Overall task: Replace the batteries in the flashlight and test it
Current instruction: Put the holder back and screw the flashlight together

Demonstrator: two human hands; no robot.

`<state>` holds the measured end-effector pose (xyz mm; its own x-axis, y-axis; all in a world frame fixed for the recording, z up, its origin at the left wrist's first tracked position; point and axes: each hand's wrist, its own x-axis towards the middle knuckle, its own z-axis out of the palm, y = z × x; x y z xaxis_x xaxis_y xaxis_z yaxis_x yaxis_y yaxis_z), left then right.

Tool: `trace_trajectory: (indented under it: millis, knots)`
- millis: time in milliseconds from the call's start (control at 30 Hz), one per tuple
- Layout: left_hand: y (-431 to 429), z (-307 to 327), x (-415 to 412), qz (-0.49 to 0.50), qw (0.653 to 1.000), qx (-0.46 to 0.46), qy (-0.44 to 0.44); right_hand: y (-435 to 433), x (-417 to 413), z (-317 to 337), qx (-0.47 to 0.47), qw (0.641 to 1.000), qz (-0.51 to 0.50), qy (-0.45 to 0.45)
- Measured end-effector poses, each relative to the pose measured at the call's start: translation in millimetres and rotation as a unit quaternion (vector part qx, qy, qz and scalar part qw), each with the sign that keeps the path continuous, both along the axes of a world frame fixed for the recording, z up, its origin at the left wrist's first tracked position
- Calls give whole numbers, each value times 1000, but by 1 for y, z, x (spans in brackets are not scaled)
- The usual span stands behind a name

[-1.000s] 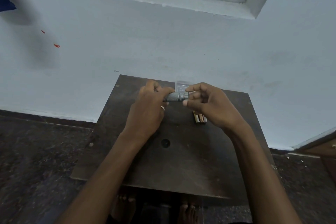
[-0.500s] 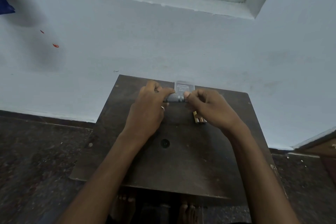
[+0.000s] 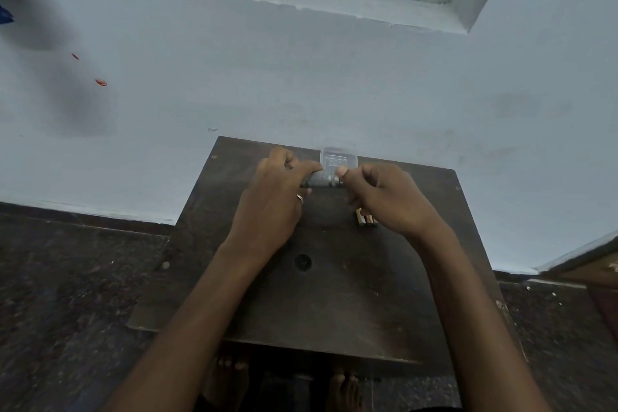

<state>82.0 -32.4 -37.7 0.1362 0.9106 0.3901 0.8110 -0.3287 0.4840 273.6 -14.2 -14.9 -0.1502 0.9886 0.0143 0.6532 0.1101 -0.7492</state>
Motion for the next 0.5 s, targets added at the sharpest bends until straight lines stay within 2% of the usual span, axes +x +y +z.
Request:
trace_trajectory:
  millis: [167,333,500]
  knots:
    - [0,0,-1,-1,1000,0,6,0,-1,-2,3,1000,-10,-10]
    - [0,1,-2,2,1000,-9,-9,1,1,1,-23,995,9,98]
    - [-3,3,-1,4,1000,-9,-6,1,1,-1,2,999,7,46]
